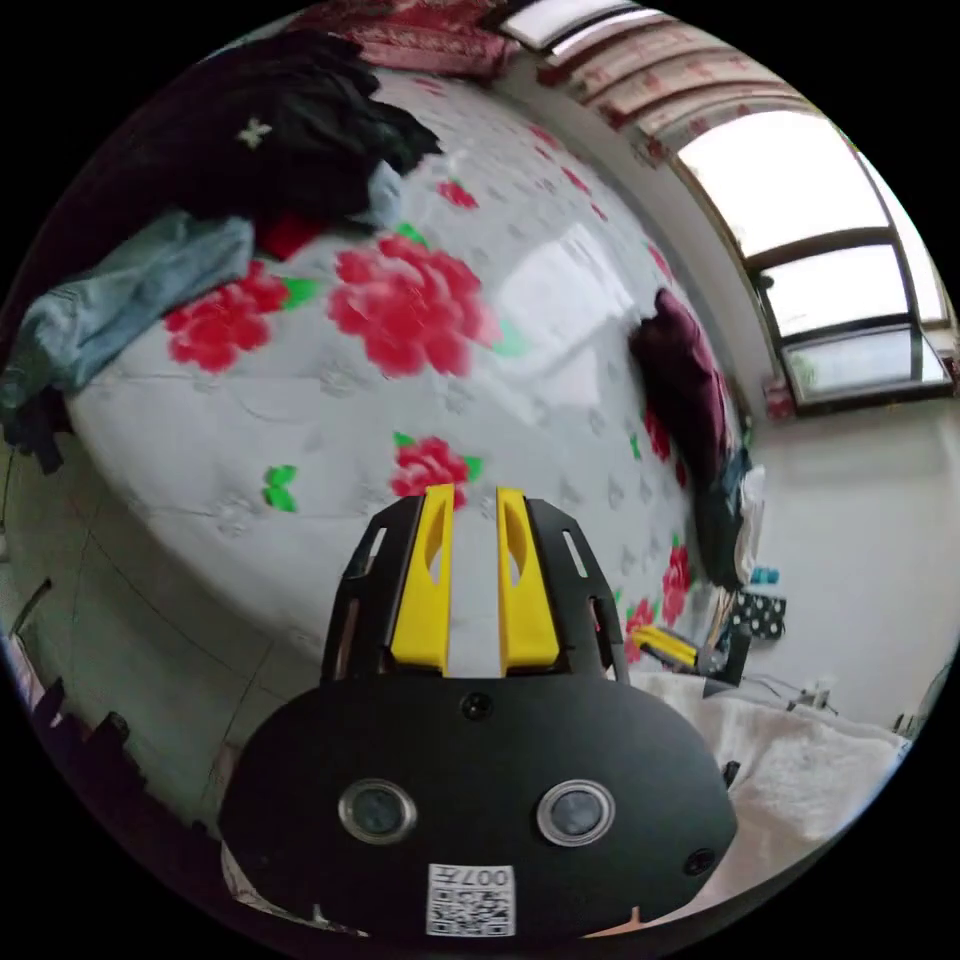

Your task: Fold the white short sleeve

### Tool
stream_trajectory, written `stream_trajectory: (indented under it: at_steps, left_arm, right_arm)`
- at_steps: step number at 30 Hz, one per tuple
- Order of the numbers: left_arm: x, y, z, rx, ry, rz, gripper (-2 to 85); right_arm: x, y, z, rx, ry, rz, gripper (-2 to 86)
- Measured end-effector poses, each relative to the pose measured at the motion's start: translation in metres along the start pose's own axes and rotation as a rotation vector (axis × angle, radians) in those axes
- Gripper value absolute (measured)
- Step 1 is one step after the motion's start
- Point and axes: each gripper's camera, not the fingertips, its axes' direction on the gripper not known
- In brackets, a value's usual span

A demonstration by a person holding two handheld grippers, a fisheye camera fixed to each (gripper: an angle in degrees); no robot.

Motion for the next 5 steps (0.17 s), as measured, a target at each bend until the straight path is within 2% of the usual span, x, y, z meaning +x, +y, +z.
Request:
stream_trajectory:
  at_steps: [1,5]
  left_arm:
    - [-0.012,-0.01,-0.019,0.056,-0.025,-0.011,6.7]
    - [-0.048,-0.042,-0.073,0.195,-0.085,-0.029,7.4]
  right_arm:
    - [-0.015,-0.01,0.021,-0.068,0.005,0.006,6.7]
    - [-0.053,-0.024,0.045,-0.078,0.112,-0.06,7.9]
